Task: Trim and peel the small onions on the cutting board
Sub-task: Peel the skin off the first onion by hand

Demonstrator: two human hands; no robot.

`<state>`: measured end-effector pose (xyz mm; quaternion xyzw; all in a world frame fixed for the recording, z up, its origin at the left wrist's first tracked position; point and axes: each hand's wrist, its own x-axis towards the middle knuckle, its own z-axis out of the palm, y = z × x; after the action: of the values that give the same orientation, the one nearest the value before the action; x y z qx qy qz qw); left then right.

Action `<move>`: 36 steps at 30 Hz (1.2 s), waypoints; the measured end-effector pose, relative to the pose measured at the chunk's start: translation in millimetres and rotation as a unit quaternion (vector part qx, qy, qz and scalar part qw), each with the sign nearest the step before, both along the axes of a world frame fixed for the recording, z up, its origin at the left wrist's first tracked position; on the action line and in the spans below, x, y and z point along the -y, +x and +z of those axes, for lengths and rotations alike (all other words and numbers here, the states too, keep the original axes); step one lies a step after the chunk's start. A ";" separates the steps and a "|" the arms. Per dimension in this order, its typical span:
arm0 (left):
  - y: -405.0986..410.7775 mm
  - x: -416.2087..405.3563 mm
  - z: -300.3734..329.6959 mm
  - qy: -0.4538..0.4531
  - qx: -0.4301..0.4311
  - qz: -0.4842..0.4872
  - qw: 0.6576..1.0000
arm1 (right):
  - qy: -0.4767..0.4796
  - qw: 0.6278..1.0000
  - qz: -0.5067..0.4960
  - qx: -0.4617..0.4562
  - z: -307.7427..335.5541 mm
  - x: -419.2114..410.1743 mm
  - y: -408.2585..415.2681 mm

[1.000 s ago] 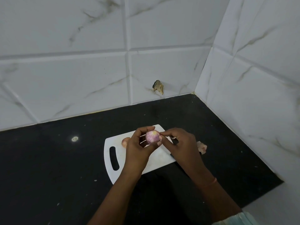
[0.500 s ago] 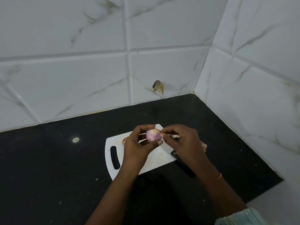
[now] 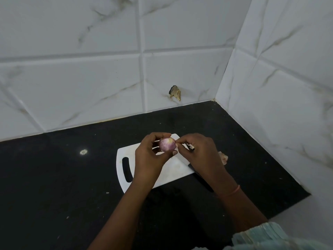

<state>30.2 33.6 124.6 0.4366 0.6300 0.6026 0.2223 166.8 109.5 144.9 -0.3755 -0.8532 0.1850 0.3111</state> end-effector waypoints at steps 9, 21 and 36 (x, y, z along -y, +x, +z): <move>-4.6 0.7 0.3 0.009 -0.043 -0.004 0.999 | 0.022 0.998 0.026 0.059 6.2 -5.6 -4.0; -10.4 4.0 4.7 0.022 -0.036 -0.032 0.999 | 0.040 0.988 0.100 0.108 16.0 -9.1 -7.1; -8.3 4.8 11.2 0.005 0.264 -0.135 0.955 | -0.340 0.905 -0.004 -0.255 12.5 1.8 -0.8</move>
<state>21.9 28.8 135.8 0.3442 0.4808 0.6641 0.4575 166.0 107.8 157.4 -0.4020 -0.6286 0.5520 0.3723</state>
